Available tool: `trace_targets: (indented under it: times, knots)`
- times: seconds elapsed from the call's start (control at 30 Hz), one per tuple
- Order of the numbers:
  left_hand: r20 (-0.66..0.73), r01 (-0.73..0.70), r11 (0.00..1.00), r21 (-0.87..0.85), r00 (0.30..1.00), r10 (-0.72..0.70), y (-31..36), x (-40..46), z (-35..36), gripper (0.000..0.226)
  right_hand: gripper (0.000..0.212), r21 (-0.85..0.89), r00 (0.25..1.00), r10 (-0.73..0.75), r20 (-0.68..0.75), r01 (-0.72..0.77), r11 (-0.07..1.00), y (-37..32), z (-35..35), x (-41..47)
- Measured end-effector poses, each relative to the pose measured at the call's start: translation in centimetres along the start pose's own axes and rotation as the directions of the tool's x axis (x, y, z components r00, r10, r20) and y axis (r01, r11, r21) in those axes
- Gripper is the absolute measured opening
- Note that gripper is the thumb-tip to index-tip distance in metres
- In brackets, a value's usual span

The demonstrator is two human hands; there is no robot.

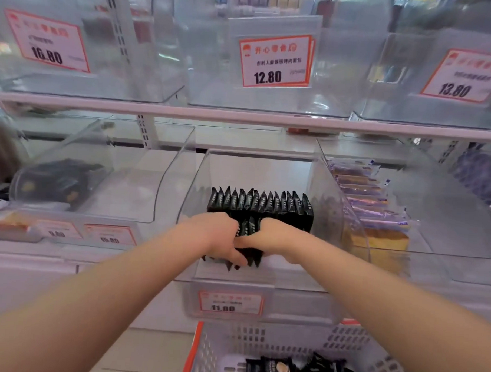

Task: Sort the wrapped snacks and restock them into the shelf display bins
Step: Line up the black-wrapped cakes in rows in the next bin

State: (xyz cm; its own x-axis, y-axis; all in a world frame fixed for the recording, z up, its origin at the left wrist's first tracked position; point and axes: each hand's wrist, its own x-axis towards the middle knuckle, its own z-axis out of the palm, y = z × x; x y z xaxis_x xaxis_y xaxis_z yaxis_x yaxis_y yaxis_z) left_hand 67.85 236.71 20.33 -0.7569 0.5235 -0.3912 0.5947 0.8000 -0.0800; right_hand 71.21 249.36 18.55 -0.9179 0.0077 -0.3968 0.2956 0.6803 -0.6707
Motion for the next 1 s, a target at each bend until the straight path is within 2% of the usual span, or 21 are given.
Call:
trace_targets:
  times: [0.03,0.07,0.13,0.17,0.2,0.23,0.3,0.4,0.53,0.7,0.83,0.93,1.0]
  knots:
    - [-0.009,0.007,1.0,0.012,1.0,-0.007,0.0,0.1,0.0,0.059,0.028,0.06,0.999,-0.029,0.042,0.027,0.998,0.2,-0.4,-0.4]
    - [-0.02,0.011,1.0,0.026,1.0,-0.01,0.0,0.2,0.0,0.057,0.024,0.028,0.995,-0.071,0.065,0.07,0.997,0.6,-0.7,-0.7]
    - [-0.04,0.021,0.998,0.053,0.999,-0.019,0.1,0.4,-0.1,0.05,0.022,-0.167,0.989,-0.141,0.048,0.148,0.975,1.1,-1.0,-1.0]
    - [-0.052,0.033,0.997,0.068,0.998,-0.029,0.2,0.5,-0.2,0.048,0.026,-0.287,0.985,-0.172,0.029,0.173,0.942,1.1,-1.0,-1.2]
    - [-0.069,0.048,0.995,0.084,0.997,-0.042,0.3,0.7,-0.3,0.046,0.041,-0.386,0.982,-0.188,0.012,0.178,0.905,1.2,-0.8,-1.0]
    - [-0.092,0.064,0.993,0.101,0.994,-0.055,0.5,0.9,-0.4,0.044,0.055,-0.455,0.981,-0.194,-0.009,0.169,0.874,1.4,-0.6,-0.8]
    - [-0.138,0.087,0.987,0.134,0.988,-0.068,0.8,1.1,-0.4,0.039,0.065,-0.533,0.979,-0.201,-0.035,0.152,0.833,1.5,0.0,-0.2]
    - [-0.148,0.095,0.986,0.134,0.986,-0.075,0.9,1.2,-0.3,0.04,0.063,-0.584,0.972,-0.227,-0.065,0.148,0.798,1.3,0.2,0.5]
    - [-0.044,0.073,0.994,0.077,0.997,-0.069,0.3,1.0,-0.4,0.055,0.062,-0.586,0.956,-0.265,-0.123,0.146,0.797,1.0,0.2,1.1]
    - [-0.072,0.112,0.989,0.094,0.992,-0.105,0.4,1.4,-0.2,0.04,0.06,-0.568,0.943,-0.329,-0.048,0.245,0.786,0.9,0.5,1.1]
    - [-0.119,0.166,0.981,0.1,0.981,-0.154,0.5,1.6,-0.2,0.03,0.054,-0.629,0.932,-0.361,0.021,0.293,0.72,1.7,0.4,0.6]
    - [-0.135,0.155,0.982,0.112,0.981,-0.14,0.6,1.3,0.0,0.03,0.046,-0.662,0.908,-0.418,-0.032,0.294,0.69,1.5,0.1,0.8]
    - [-0.115,0.132,0.983,0.127,0.986,-0.118,0.5,0.8,-0.1,0.029,0.046,-0.643,0.892,-0.44,-0.104,0.277,0.714,1.2,-0.5,1.1]
